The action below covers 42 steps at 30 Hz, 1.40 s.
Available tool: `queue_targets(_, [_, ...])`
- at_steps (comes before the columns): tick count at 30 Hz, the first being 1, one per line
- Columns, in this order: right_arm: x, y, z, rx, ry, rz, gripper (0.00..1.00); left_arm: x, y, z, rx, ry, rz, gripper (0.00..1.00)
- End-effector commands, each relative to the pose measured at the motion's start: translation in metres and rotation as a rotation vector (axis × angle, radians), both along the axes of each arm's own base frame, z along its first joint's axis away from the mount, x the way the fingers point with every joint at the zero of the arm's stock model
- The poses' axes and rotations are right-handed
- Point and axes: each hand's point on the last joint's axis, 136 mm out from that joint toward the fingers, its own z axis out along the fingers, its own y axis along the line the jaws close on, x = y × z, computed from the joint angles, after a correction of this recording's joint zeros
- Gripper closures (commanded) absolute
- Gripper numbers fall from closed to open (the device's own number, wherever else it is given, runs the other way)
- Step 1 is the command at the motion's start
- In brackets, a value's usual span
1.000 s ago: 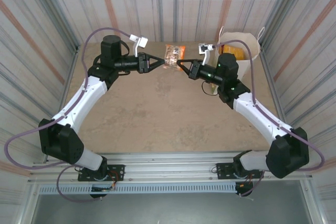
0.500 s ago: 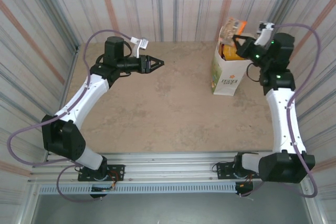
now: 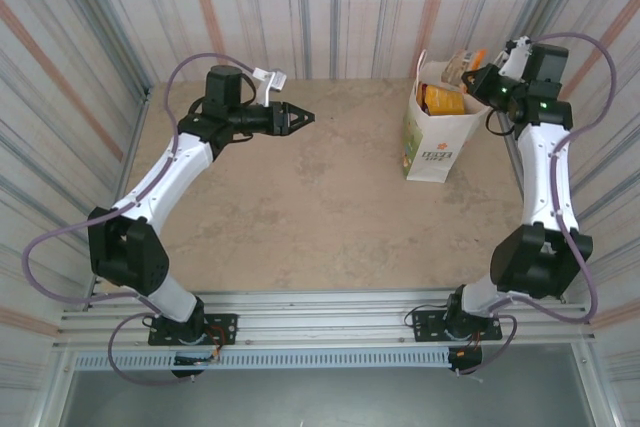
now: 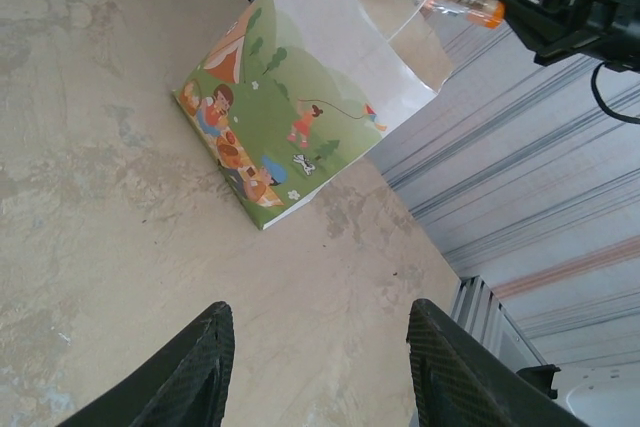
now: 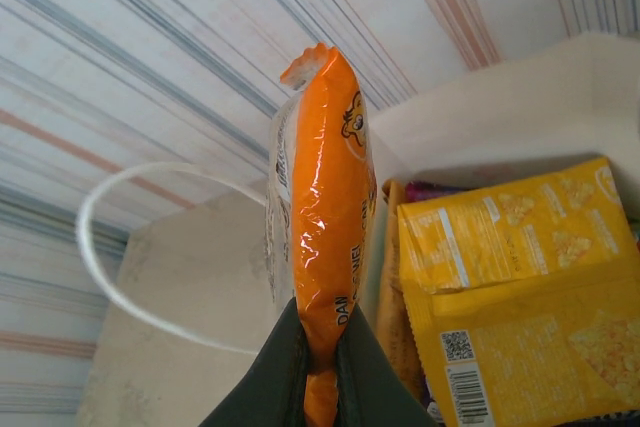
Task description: Place the snacks into the paper bag
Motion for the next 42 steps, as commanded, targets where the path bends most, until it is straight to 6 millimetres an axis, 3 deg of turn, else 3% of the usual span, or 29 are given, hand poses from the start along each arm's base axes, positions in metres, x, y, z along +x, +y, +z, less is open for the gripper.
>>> queue_targets(1, [0.006,0.009,0.007,-0.006,-0.008,0.052,0.87,0.002,-0.002,0.010,0.007,-0.032,-0.009,0.50])
queue_targets(6, [0.015,-0.003,0.012,-0.022,0.007,0.034,0.62,0.006,-0.004,0.015,0.007,-0.040,-0.013,0.50])
queue_targets(12, [0.004,-0.027,0.041,-0.060,-0.061,-0.031,0.60,0.011,-0.007,0.027,-0.002,-0.064,-0.020,0.50])
queue_targets(17, [-0.012,-0.046,0.050,-0.081,-0.080,-0.083,0.58,0.014,-0.019,0.039,-0.020,-0.102,-0.042,0.49])
queue_targets(27, [-0.038,-0.080,0.052,-0.002,-0.121,-0.157,0.56,0.024,-0.089,0.080,-0.111,-0.213,-0.153,0.44])
queue_targets(35, [-0.045,-0.077,0.050,0.018,-0.160,-0.132,0.56,0.029,-0.154,0.097,-0.224,-0.213,-0.267,0.40])
queue_targets(36, [-0.045,-0.077,0.049,0.020,-0.163,-0.132,0.56,0.035,-0.164,0.085,-0.232,-0.184,-0.277,0.39])
queue_targets(42, [-0.044,-0.072,0.053,0.058,-0.190,-0.109,0.56,0.056,-0.194,0.076,-0.311,-0.147,-0.273,0.37])
